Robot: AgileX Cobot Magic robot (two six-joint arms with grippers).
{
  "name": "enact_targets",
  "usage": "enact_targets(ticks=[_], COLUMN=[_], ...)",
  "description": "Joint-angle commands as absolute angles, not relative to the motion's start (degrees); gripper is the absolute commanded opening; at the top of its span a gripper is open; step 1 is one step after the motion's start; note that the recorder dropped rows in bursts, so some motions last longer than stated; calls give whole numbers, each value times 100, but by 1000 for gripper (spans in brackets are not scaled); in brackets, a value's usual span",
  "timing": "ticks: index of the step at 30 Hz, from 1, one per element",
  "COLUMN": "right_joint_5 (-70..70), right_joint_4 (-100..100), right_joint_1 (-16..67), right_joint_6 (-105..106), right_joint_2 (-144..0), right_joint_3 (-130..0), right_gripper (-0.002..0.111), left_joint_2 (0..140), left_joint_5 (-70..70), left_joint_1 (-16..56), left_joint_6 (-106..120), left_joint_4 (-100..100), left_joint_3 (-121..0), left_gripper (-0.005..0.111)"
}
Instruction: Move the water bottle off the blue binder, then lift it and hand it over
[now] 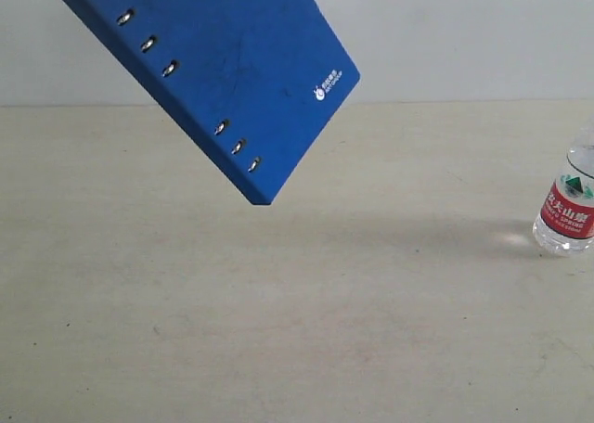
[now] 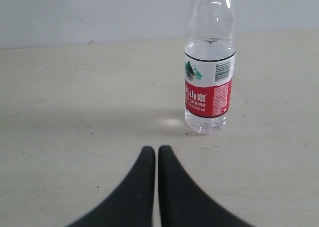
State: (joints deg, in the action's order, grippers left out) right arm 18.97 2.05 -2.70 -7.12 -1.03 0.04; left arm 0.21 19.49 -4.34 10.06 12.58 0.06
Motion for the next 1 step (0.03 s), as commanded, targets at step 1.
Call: enact_targets(ticks=[1], right_joint_5=[1847], right_joint_4=[202], right_joint_1=[-275], right_joint_6=[-702], right_joint_2=[-75], right_joint_3=[0], right_gripper=[0], left_joint_2=[0], left_joint_5=[1928], left_joint_1=[-402], left_joint_6=[978], left_joint_4=[1261], left_joint_3=[0], left_gripper=[5])
